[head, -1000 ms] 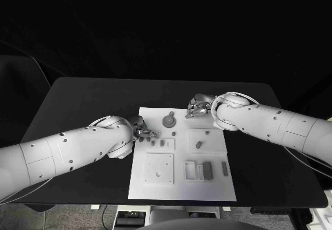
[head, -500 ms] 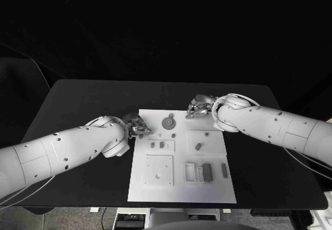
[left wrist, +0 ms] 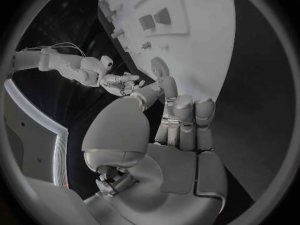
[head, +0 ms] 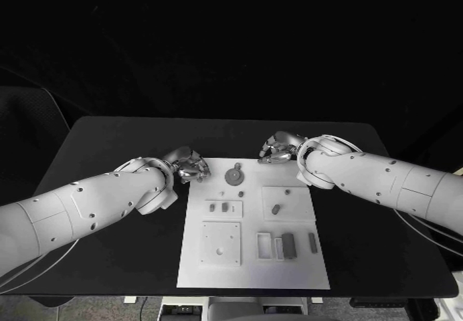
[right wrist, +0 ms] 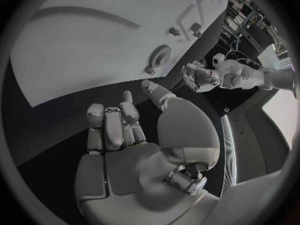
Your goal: Assemble the parts on the task board
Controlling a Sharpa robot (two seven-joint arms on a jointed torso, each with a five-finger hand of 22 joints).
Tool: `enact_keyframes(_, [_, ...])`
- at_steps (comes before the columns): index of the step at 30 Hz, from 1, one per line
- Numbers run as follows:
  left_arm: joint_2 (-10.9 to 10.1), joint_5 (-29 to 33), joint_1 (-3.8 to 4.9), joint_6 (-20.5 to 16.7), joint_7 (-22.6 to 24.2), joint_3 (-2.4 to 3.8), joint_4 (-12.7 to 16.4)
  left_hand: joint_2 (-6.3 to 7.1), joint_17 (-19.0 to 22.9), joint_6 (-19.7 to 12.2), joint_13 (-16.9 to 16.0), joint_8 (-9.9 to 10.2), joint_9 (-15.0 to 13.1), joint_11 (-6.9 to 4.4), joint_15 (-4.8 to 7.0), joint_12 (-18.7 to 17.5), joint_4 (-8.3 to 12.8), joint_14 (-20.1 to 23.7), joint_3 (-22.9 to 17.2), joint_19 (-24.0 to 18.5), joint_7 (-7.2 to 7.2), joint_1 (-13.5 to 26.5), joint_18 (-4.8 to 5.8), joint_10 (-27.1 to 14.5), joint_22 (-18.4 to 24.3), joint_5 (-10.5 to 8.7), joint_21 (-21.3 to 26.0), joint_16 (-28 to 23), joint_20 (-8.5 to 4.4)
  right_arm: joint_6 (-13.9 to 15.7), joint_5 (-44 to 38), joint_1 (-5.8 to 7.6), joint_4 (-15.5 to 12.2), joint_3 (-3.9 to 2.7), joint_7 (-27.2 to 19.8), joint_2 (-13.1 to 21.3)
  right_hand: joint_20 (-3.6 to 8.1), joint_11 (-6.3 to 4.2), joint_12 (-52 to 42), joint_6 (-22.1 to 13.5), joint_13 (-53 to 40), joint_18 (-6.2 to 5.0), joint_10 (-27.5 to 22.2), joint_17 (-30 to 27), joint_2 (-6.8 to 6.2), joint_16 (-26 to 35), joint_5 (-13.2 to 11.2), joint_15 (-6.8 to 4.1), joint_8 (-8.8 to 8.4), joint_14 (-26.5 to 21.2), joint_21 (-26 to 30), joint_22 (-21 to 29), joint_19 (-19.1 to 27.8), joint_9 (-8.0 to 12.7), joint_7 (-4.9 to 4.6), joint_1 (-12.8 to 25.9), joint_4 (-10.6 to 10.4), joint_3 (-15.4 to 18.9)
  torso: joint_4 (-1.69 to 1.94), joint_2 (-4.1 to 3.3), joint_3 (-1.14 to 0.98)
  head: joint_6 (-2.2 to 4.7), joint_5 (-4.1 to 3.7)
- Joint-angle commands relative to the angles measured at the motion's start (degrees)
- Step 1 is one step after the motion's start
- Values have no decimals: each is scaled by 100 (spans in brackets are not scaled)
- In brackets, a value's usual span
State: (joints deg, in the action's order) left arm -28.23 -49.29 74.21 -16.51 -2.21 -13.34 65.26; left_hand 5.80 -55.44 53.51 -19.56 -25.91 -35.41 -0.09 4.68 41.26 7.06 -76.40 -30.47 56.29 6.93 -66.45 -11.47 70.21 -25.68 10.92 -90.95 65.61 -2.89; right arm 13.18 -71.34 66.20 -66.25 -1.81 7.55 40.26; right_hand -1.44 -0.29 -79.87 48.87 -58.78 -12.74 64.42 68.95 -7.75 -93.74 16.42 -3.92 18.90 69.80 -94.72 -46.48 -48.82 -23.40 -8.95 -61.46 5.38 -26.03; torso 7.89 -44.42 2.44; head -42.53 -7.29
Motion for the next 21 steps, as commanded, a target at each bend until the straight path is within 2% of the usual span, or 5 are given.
enact_keyframes(1, [83,-191,6,-381,530,1,-113,116,16,-37,18,34,11,552,-20,-49,23,-45,52,13,-1,-41,17,-499,19,-32,39,-54,22,327,213,-3,-6,-2,-317,-1,12,-3,-40,14,8,-113,21,-2,7,-18,16,-36,3,-10,-96,9,11,6,-48,50,1,-49,-5,-5,-9,33,-5])
enact_keyframes(6, [294,-1131,33,-457,770,-14,-402,292,42,-8,38,51,11,553,-31,-137,68,-72,251,11,29,-93,24,-444,61,-45,73,-130,28,371,245,-3,46,-2,-352,-20,12,-3,-40,15,8,-113,22,6,7,-21,16,-36,4,-2,-97,10,11,6,-48,49,2,-49,-2,-4,-2,94,12])
enact_keyframes(12, [433,-1804,32,-286,921,-17,-368,313,49,-129,-29,179,60,487,-37,-78,89,-109,557,11,-58,-280,33,-187,114,-38,110,-200,30,336,247,-3,54,-3,-348,-39,13,-3,-41,17,8,-114,22,16,7,-25,16,-36,5,8,-97,10,10,6,-47,48,3,-50,-1,-9,9,121,-2])
enact_keyframes(14, [454,-1955,30,-213,929,-17,-350,301,-52,-342,-243,402,155,361,13,286,54,-313,842,200,-150,-466,11,112,121,-41,29,-114,6,329,247,-3,54,-3,-345,-45,13,-3,-41,17,8,-114,22,11,7,-24,16,-36,5,4,-97,10,10,6,-47,48,3,-50,1,-8,9,129,-2])
enact_keyframes(21, [523,-2440,29,201,890,-18,-143,280,-803,-428,-1001,701,320,139,172,1568,-9,-622,1331,819,-190,-871,-161,211,-100,-32,-624,737,-133,301,247,-3,67,-3,-331,-53,13,-4,-42,19,8,-114,23,21,8,-28,16,-36,6,15,-98,10,10,5,-47,47,4,-51,5,-5,12,149,-16])
